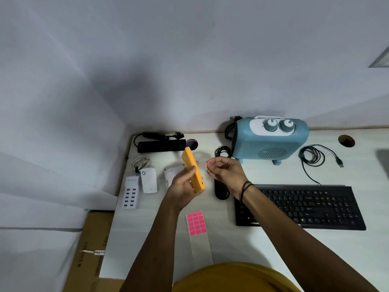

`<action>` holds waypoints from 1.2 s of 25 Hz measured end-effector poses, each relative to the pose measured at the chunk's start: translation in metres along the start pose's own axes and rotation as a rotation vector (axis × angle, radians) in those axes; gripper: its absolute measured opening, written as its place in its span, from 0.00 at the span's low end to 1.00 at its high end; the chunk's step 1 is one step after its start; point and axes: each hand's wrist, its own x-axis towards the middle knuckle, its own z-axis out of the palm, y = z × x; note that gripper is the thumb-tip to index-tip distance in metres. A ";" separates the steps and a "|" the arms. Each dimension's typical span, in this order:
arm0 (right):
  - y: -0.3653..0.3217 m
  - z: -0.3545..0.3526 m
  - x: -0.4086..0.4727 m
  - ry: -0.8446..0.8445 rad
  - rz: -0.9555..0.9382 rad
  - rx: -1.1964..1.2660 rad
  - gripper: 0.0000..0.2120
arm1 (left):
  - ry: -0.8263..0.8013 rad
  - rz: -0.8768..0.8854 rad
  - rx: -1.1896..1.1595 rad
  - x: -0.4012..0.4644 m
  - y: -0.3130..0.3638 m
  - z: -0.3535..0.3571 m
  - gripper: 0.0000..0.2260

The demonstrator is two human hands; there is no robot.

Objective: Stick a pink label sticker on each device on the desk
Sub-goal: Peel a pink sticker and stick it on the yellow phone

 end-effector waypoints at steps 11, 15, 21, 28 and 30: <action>-0.010 0.015 -0.027 0.155 -0.221 -0.772 0.18 | 0.040 0.151 0.282 -0.021 -0.005 0.012 0.19; -0.015 0.025 -0.028 0.244 -0.204 -0.849 0.22 | 0.018 0.194 0.290 -0.023 -0.005 0.018 0.20; -0.024 0.028 -0.024 0.277 -0.174 -0.936 0.19 | -0.001 0.188 0.308 -0.020 -0.003 0.014 0.24; -0.044 0.016 -0.018 0.202 -0.023 -0.912 0.23 | -0.008 0.207 0.250 -0.025 0.004 0.016 0.18; -0.044 0.018 -0.018 0.137 -0.033 -0.843 0.10 | 0.018 0.228 0.277 -0.023 0.004 0.019 0.16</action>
